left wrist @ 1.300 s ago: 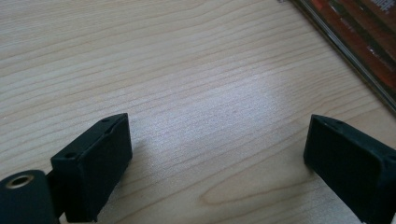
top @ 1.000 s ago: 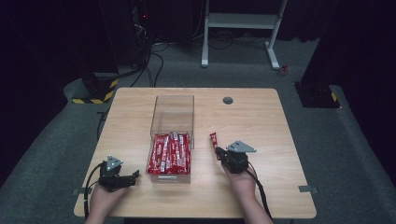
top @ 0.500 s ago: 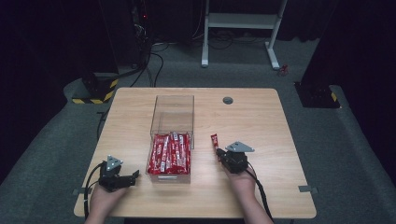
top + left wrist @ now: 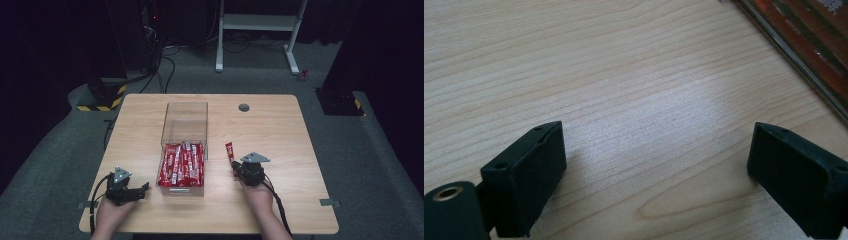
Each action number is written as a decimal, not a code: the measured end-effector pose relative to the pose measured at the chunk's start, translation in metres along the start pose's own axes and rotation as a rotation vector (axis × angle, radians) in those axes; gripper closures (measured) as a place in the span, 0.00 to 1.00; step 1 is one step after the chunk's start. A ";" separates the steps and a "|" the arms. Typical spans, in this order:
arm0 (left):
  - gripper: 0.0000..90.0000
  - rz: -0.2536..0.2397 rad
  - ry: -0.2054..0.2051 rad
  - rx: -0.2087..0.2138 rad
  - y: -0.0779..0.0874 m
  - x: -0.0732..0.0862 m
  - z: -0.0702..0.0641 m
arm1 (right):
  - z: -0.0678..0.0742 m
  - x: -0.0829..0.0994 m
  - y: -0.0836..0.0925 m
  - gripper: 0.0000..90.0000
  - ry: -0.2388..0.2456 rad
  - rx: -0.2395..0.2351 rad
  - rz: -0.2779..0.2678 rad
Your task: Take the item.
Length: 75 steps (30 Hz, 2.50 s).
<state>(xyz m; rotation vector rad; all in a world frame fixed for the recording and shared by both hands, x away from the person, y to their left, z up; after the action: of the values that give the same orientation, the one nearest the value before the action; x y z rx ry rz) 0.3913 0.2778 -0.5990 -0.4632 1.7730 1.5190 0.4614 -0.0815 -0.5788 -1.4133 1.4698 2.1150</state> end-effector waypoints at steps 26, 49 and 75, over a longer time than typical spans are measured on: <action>0.10 0.002 0.000 0.001 0.000 0.000 0.000 | 0.003 -0.010 0.007 0.82 -0.006 0.004 -0.042; 0.10 0.002 0.000 0.002 0.000 0.000 0.000 | 0.016 -0.037 0.029 0.63 0.036 0.000 -0.142; 0.11 -0.001 -0.005 0.006 0.000 0.000 0.000 | 0.018 -0.037 0.041 0.44 0.041 -0.009 -0.172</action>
<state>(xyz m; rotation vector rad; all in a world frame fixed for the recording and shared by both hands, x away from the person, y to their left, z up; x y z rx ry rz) 0.3914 0.2775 -0.5989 -0.4568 1.7735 1.5125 0.4451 -0.0745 -0.5235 -1.5354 1.3022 2.0018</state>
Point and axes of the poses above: each handheld gripper's, and its own axes: y roughly backward along the jaws, x roughly out of its underside, z roughly to its left, the point moved 10 cm from there along -y, roughly forward along the jaws, and after that the axes turned 2 degrees about y, right-handed, at the moved point
